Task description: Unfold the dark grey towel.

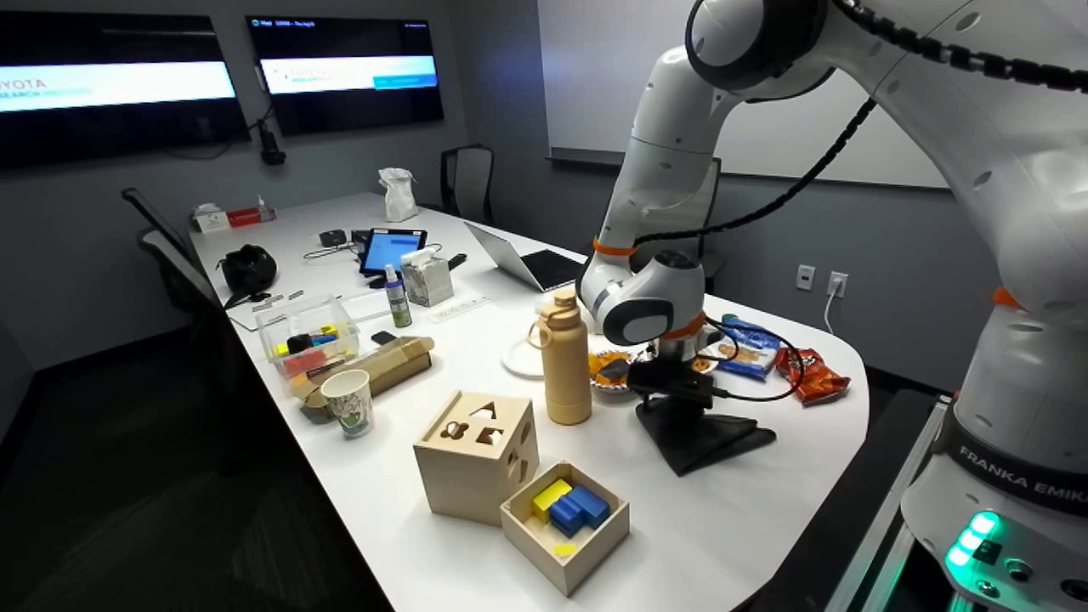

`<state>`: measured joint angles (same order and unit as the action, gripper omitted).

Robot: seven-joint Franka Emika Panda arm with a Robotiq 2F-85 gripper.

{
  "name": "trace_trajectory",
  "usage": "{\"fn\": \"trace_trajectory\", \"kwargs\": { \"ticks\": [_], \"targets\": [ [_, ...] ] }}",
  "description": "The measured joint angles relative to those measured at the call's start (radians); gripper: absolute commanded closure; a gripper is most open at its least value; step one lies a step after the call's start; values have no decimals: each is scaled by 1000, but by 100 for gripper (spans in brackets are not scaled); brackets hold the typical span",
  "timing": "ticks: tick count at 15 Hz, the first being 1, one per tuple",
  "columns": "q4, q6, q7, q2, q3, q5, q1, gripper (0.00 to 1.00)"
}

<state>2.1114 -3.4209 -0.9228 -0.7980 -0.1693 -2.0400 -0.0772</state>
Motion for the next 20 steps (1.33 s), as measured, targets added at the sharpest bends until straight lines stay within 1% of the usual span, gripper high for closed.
{"fn": "trace_trajectory", "kwargs": {
  "ticks": [3,4,5,7,9,11,14,17,18,20],
  "targets": [
    [73,66,-1,64,46,-2,1,0],
    [109,92,26,94,61,39,0,0],
    [143,128,31,128,80,52,3,0],
    [196,227,-30,196,124,52,6,0],
    [236,355,-106,247,165,52,-4,0],
    [270,485,-167,265,178,58,-38,0],
    [333,667,-186,265,178,138,-104,0],
    [385,776,-186,266,179,236,-156,0],
    [396,806,-186,267,197,253,-153,0],
    [409,840,-186,273,251,263,-124,0]
  ]
}}
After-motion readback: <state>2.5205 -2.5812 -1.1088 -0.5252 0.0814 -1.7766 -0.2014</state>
